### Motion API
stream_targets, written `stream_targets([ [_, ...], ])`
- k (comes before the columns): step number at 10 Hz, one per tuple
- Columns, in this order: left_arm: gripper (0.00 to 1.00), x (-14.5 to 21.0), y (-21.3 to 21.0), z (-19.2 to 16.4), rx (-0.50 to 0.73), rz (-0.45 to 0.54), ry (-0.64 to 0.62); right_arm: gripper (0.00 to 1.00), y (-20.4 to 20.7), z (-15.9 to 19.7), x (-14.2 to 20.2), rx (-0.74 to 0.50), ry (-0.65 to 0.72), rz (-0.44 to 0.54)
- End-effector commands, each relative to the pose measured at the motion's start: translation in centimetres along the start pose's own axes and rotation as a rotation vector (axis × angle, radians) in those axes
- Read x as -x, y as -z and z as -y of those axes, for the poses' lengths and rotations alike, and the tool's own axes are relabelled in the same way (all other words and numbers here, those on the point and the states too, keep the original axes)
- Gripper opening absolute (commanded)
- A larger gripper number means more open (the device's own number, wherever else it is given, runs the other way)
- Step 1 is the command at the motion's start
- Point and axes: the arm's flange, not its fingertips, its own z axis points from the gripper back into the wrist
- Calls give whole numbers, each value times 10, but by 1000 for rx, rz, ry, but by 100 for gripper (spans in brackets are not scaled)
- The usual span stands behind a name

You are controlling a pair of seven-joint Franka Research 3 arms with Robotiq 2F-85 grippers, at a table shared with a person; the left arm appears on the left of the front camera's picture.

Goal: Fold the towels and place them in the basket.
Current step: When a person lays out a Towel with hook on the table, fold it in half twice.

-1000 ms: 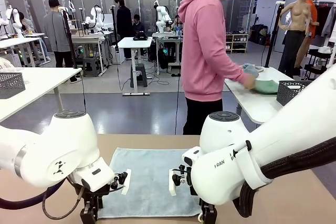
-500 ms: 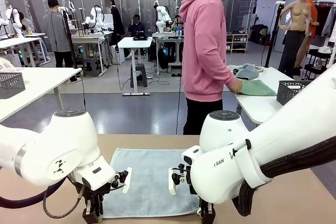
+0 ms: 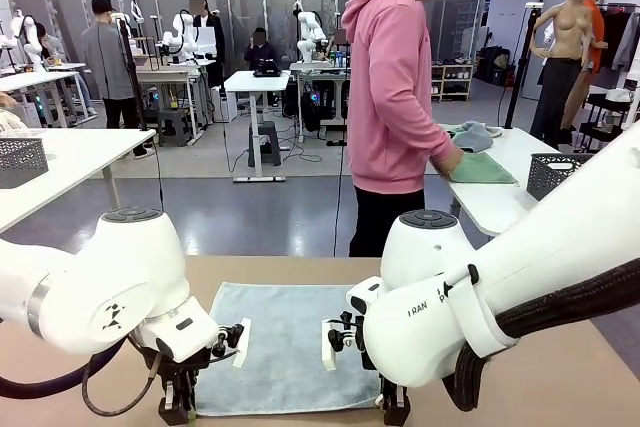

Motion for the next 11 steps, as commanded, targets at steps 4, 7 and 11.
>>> stream_targets([
  [4, 8, 43, -40, 50, -69, 95, 17, 0, -45, -51, 27, 17, -16, 62],
  [7, 8, 36, -75, 57, -44, 96, 34, 0, -94, -49, 20, 26, -8, 59],
  [11, 8, 28, -108, 55, -63, 134, 2, 0, -126, -33, 18, 55, -11, 71],
])
